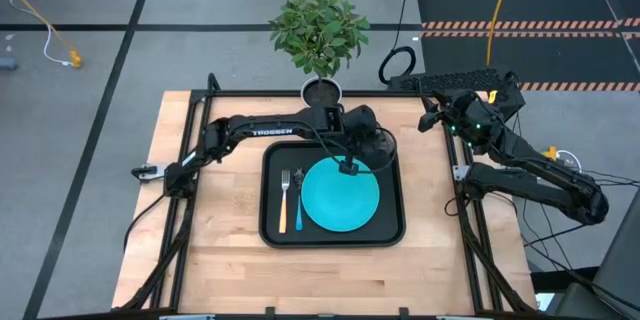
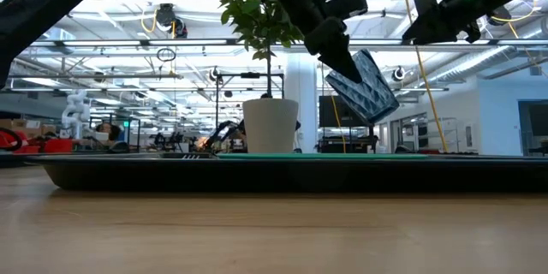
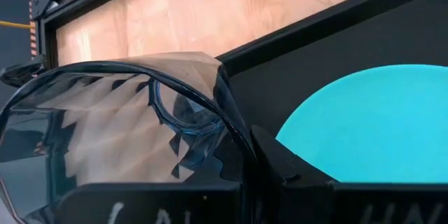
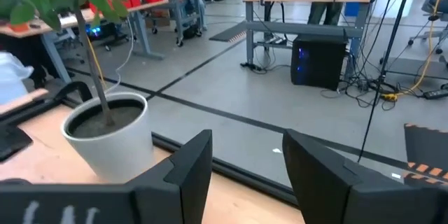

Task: Pick and place plate/cup/fork/spoon on tray
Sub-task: Put the blue cup on the black tray, then adjust the yellow fork on the black tray

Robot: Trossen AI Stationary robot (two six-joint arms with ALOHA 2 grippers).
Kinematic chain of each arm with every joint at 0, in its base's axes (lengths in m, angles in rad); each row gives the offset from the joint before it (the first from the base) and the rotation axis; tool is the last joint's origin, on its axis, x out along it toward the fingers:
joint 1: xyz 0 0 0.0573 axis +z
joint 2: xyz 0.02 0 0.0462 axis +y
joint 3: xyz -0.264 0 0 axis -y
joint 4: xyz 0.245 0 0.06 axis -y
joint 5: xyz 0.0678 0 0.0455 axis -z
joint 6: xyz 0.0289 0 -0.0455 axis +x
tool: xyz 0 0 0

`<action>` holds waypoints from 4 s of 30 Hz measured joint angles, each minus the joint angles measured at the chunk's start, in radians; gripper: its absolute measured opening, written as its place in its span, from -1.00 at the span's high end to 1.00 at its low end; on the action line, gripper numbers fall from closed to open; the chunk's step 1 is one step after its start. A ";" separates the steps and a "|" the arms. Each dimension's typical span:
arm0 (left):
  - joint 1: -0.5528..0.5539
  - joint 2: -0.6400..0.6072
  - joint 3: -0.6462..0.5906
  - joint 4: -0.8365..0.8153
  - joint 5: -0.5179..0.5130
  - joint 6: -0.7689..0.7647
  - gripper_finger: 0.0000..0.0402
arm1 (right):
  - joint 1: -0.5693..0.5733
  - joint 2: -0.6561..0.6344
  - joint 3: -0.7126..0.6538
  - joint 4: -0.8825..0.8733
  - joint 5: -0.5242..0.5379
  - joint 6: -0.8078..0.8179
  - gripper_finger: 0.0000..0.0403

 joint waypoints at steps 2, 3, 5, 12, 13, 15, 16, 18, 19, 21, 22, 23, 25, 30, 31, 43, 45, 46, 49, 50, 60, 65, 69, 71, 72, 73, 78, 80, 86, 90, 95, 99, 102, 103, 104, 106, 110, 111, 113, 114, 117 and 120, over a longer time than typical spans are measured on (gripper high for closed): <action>0.000 0.003 0.000 0.003 0.001 -0.005 0.96 | 0.000 0.000 0.000 0.004 -0.001 0.000 0.16; 0.000 0.006 0.000 0.015 0.002 -0.004 0.95 | 0.000 0.000 0.000 0.004 -0.001 0.000 0.16; -0.001 0.010 0.000 0.017 0.003 -0.009 0.92 | 0.000 0.000 0.000 0.004 -0.001 0.000 0.16; 0.002 0.071 -0.001 0.023 0.007 -0.017 0.96 | 0.000 0.000 0.000 -0.010 -0.006 -0.003 0.16; 0.003 0.073 -0.002 0.021 0.006 -0.016 0.95 | 0.000 0.000 0.000 -0.014 -0.006 -0.005 0.16; 0.003 0.075 -0.002 0.032 0.002 -0.016 0.91 | 0.000 0.001 0.000 -0.014 -0.006 -0.007 0.16; 0.004 0.074 0.000 0.038 0.003 -0.016 0.89 | 0.000 0.002 0.000 -0.018 -0.006 -0.007 0.16; 0.004 0.073 0.000 0.033 0.002 -0.014 0.88 | 0.002 0.005 0.000 -0.025 -0.019 -0.004 0.16; 0.004 0.073 0.000 0.030 0.002 -0.010 0.88 | 0.002 0.006 0.000 -0.028 -0.032 -0.001 0.16; 0.004 0.073 0.000 0.030 0.002 -0.007 0.87 | 0.003 0.007 0.000 -0.029 -0.064 0.002 0.16; 0.004 0.073 0.000 0.032 0.002 -0.007 0.87 | 0.003 0.007 0.000 -0.029 -0.084 0.009 0.16; 0.004 0.073 0.000 0.033 0.002 -0.007 0.87 | 0.003 0.007 0.000 -0.028 -0.104 0.023 0.16; 0.004 0.073 0.000 0.027 0.002 -0.014 0.86 | 0.003 0.007 0.000 -0.029 -0.130 0.041 0.16; 0.004 0.085 0.000 0.021 0.019 -0.011 0.86 | 0.004 0.007 0.000 -0.051 -0.164 0.057 0.16; 0.004 0.088 0.000 0.017 0.019 -0.005 0.85 | 0.005 0.007 0.000 -0.059 -0.165 0.057 0.16; 0.004 0.086 0.000 0.008 0.019 0.024 0.85 | 0.005 0.007 0.000 -0.118 -0.187 0.080 0.16; 0.004 0.086 0.000 0.006 0.018 0.019 0.85 | 0.005 0.007 0.000 -0.126 -0.187 0.080 0.16; 0.004 0.086 -0.001 0.006 0.015 0.013 0.84 | 0.005 0.007 0.000 -0.126 -0.187 0.079 0.16; 0.004 0.086 0.000 0.007 -0.010 0.000 0.80 | 0.005 0.007 0.000 -0.125 -0.187 0.070 0.16; 0.004 0.086 0.000 0.007 -0.019 -0.005 0.76 | 0.005 0.007 0.000 -0.125 -0.187 0.068 0.16; 0.004 0.086 0.000 0.016 -0.028 0.011 0.45 | 0.005 0.007 0.000 -0.124 -0.187 0.028 0.16; 0.004 0.086 0.000 0.036 -0.029 0.026 0.41 | 0.005 0.007 0.000 -0.095 -0.186 0.008 0.16; 0.004 0.086 0.000 0.044 -0.038 0.026 0.41 | 0.005 0.007 0.000 -0.076 -0.187 0.004 0.16; 0.004 0.086 0.000 0.044 -0.043 0.026 0.41 | 0.005 0.007 0.000 -0.076 -0.187 0.000 0.16; 0.004 0.086 0.000 0.044 -0.043 0.027 0.41 | 0.005 0.007 0.000 -0.076 -0.187 0.000 0.16; 0.003 0.086 0.000 0.046 -0.043 0.030 0.41 | 0.005 0.007 0.000 -0.076 -0.187 0.000 0.16; -0.009 0.086 0.000 0.064 -0.046 0.055 0.41 | 0.005 0.007 0.000 -0.075 -0.187 -0.004 0.16; -0.015 0.086 0.000 0.088 -0.045 0.055 0.41 | 0.005 0.007 0.000 -0.075 -0.187 -0.004 0.16; -0.031 0.085 0.000 0.111 -0.026 0.051 0.41 | 0.005 0.007 0.000 -0.075 -0.187 -0.004 0.16; -0.044 0.085 0.000 0.112 -0.030 0.049 0.41 | 0.005 0.007 0.000 -0.075 -0.187 -0.008 0.16; -0.050 0.066 0.001 0.115 -0.057 0.045 0.41 | 0.005 0.007 0.000 -0.074 -0.187 -0.008 0.16; -0.048 0.068 0.001 0.124 -0.058 0.049 0.41 | 0.005 0.006 0.000 -0.071 -0.187 -0.011 0.16; -0.048 0.068 0.001 0.132 -0.059 0.049 0.41 | 0.005 0.007 0.000 -0.071 -0.187 -0.011 0.16; -0.048 0.068 0.001 0.131 -0.063 0.049 0.41 | 0.005 0.007 0.000 -0.071 -0.187 -0.013 0.16; -0.048 0.068 0.001 0.128 -0.074 0.049 0.41 | 0.005 0.007 0.000 -0.071 -0.187 -0.016 0.16; -0.049 0.064 0.000 0.114 -0.126 0.053 0.41 | 0.005 0.007 0.000 -0.071 -0.187 -0.019 0.16; -0.049 0.009 0.000 0.055 -0.256 0.057 0.41 | 0.005 0.006 0.000 -0.079 -0.187 -0.018 0.16; -0.048 -0.010 0.000 0.025 -0.267 0.053 0.41 | 0.005 0.007 0.000 -0.080 -0.187 -0.019 0.16; -0.047 -0.042 0.000 -0.044 -0.272 0.024 0.41 | 0.005 0.007 0.000 -0.080 -0.187 -0.018 0.16; -0.047 -0.058 0.000 -0.083 -0.272 0.004 0.41 | 0.005 0.006 0.000 -0.079 -0.187 -0.019 0.16; -0.049 -0.100 0.000 -0.181 -0.270 -0.064 0.41 | 0.005 0.007 0.000 -0.080 -0.187 -0.018 0.16; -0.053 -0.142 0.000 -0.295 -0.272 -0.128 0.41 | 0.005 0.006 0.000 -0.081 -0.187 -0.014 0.16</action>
